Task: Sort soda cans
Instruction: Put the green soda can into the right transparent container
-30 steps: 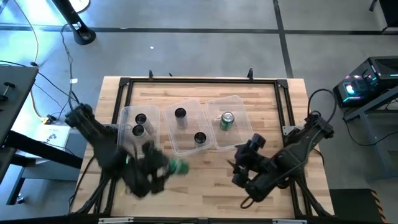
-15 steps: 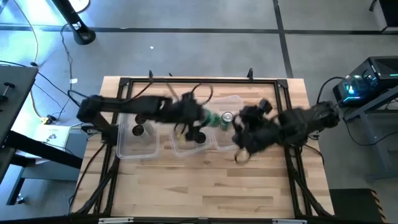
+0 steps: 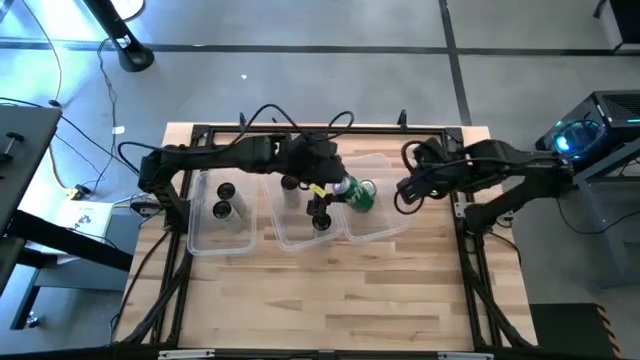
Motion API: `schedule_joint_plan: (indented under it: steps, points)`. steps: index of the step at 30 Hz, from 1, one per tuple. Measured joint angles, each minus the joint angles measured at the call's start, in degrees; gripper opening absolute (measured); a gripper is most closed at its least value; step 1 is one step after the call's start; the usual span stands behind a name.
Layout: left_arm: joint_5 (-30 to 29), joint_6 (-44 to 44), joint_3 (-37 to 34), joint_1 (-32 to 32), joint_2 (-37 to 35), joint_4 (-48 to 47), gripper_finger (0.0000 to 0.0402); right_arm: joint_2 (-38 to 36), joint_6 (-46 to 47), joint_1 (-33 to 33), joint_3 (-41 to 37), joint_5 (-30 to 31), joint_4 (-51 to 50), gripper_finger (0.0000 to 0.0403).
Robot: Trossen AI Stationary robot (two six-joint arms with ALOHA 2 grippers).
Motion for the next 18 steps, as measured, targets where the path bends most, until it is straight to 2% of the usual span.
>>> schedule_joint_plan:
  steps: [4,9,14,18]
  points:
    - [-2.09,-0.38,-0.12,0.18,2.3,0.85,0.0279,-6.35,7.48,-2.71,-15.17,-5.9,1.87,0.0003]
    - [-2.15,-2.59,-0.04,0.45,6.22,3.24,0.0279,-13.83,13.37,-6.52,-28.95,-13.37,5.53,0.0001]
    - [-1.29,-6.33,-0.2,-0.18,8.04,2.88,0.0279,-19.53,13.42,-8.27,-40.89,-19.26,21.07,0.0]
    - [-2.09,-6.18,0.02,-0.94,7.53,1.18,0.0279,-19.92,13.5,-8.26,-48.91,-22.53,33.95,0.0]
